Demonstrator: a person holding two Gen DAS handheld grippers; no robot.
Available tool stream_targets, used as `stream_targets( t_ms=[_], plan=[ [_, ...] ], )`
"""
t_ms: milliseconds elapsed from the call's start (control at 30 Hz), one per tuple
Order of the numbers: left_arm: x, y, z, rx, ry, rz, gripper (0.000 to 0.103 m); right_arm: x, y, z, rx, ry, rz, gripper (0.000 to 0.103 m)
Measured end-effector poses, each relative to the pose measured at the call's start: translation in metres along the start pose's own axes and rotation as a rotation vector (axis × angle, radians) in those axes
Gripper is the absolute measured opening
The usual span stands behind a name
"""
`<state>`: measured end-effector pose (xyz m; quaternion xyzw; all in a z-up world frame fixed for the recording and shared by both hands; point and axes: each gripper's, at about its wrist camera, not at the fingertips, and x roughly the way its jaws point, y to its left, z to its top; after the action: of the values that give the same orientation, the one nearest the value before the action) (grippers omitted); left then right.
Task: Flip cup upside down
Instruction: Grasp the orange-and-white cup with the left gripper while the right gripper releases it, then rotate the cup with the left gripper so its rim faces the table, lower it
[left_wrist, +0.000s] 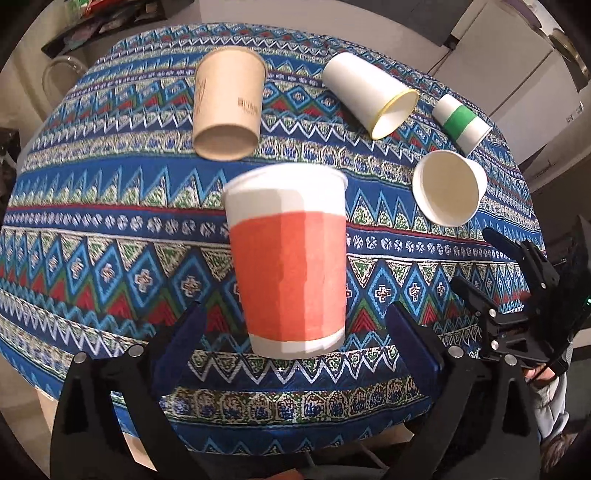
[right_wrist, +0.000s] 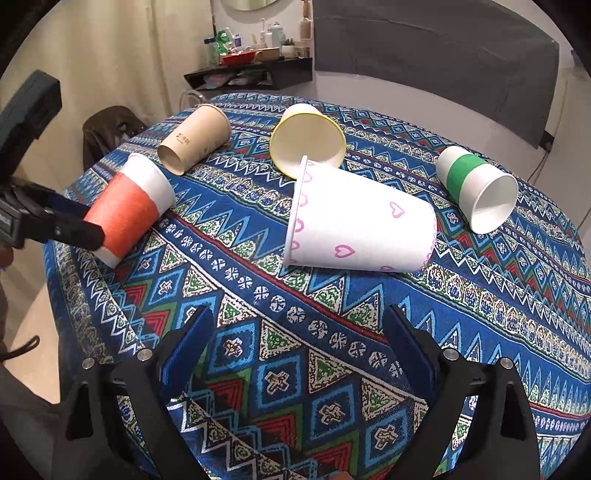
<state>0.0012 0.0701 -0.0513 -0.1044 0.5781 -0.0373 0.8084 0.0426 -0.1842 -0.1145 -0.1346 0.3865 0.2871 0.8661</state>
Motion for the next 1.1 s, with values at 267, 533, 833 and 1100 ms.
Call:
stream_targets(
  t_ms=[267, 533, 833, 1100],
  plan=[
    [0.009, -0.01, -0.003, 0.035, 0.004, 0.059, 0.059, -0.009, 0.008, -0.008, -0.031, -0.016, -0.007, 0.089],
    [-0.02, -0.014, 0.008, 0.129, -0.001, 0.143, 0.059, -0.011, 0.01, -0.012, -0.037, -0.015, 0.005, 0.089],
    [-0.01, -0.03, 0.038, 0.224, 0.056, 0.189, 0.059, -0.009, 0.007, -0.014, -0.033, -0.001, 0.005, 0.089],
    [-0.002, -0.048, 0.059, 0.285, 0.094, 0.168, 0.058, -0.001, 0.003, -0.009, -0.025, 0.008, 0.008, 0.089]
  ],
)
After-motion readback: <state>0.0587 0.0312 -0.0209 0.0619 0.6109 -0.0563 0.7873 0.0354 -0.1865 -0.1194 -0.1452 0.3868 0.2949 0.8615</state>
